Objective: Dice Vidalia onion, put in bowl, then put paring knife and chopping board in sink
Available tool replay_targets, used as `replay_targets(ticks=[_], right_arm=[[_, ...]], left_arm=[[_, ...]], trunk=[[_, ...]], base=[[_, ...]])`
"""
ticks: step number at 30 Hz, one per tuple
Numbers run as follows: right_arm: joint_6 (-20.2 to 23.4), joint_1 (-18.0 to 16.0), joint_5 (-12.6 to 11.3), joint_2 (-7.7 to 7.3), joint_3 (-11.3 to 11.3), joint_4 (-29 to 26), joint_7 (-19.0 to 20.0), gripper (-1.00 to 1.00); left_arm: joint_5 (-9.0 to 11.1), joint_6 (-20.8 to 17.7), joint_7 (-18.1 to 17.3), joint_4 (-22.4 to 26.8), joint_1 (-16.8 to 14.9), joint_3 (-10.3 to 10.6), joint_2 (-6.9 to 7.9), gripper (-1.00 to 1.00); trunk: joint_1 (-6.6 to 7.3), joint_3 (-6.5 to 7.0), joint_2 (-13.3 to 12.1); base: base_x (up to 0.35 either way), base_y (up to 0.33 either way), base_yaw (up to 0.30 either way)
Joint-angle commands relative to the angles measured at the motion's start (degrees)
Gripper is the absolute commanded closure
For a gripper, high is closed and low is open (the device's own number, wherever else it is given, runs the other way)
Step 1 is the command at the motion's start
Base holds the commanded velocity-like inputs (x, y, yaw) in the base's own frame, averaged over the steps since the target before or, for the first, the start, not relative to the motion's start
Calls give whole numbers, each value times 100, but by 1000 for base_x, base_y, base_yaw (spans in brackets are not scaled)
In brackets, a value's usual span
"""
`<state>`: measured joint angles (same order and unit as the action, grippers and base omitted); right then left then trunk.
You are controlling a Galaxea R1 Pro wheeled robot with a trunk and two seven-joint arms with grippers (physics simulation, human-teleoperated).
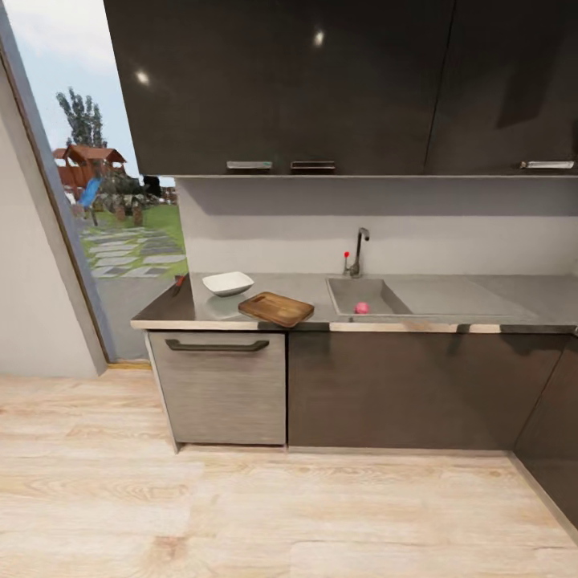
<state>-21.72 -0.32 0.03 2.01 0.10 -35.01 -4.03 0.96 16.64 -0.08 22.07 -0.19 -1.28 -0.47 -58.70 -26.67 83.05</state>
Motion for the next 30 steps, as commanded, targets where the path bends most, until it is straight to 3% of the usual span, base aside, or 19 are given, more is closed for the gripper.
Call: replay_targets(ticks=[1,15,30], right_arm=[[-16,-3,3,-2,1,3,-19,-100],[-16,-3,14,-92,8,3,-18,-100],[-16,-3,14,-87,8,3,-19,-100]], left_arm=[[9,15,-1,-1,-1,-12,-4,-100],[19,257,-1,0,2,-16,3,-100],[18,252,-1,-1,1,-20,3,-100]], trunk=[[-3,-6,2],[-3,-5,2],[326,264,-599]], base=[[295,0,-5],[50,0,-1],[0,0,0]])
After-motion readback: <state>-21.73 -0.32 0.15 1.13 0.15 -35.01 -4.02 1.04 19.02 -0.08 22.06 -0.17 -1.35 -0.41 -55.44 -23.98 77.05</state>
